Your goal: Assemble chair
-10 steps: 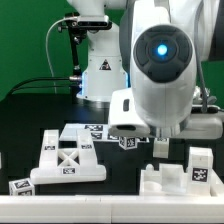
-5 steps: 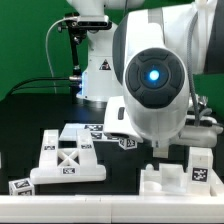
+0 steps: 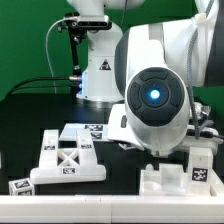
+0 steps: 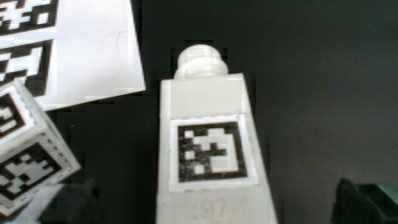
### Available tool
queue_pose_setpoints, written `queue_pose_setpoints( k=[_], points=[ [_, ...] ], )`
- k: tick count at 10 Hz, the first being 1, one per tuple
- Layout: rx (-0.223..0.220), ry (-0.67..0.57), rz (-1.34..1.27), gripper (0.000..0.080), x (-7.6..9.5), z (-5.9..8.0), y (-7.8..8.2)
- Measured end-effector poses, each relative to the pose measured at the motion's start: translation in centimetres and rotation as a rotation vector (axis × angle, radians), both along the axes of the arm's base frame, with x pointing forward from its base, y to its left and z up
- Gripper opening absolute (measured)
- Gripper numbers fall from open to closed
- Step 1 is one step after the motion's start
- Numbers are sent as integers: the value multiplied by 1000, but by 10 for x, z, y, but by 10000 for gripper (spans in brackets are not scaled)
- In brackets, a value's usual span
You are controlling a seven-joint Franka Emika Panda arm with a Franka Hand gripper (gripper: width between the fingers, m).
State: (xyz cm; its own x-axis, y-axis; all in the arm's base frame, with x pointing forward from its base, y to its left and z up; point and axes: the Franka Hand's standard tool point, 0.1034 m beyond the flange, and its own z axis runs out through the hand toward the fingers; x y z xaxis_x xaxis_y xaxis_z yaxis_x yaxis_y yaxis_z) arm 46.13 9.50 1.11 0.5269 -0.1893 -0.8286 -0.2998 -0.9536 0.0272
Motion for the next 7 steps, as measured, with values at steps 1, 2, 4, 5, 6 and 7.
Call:
queue_pose_setpoints(
  k=[1,2,4,5,6,7],
  points=[
    [0,0,-1,515,0,0,0],
    [0,0,-1,515,0,0,0],
    [0,1,-1,321,0,0,-1],
    [1,1,-2,284,1,1,-2],
    [9,-10,-2,284,6,9,-8],
    [16,-40,-4,284,16,25,-15]
  ],
)
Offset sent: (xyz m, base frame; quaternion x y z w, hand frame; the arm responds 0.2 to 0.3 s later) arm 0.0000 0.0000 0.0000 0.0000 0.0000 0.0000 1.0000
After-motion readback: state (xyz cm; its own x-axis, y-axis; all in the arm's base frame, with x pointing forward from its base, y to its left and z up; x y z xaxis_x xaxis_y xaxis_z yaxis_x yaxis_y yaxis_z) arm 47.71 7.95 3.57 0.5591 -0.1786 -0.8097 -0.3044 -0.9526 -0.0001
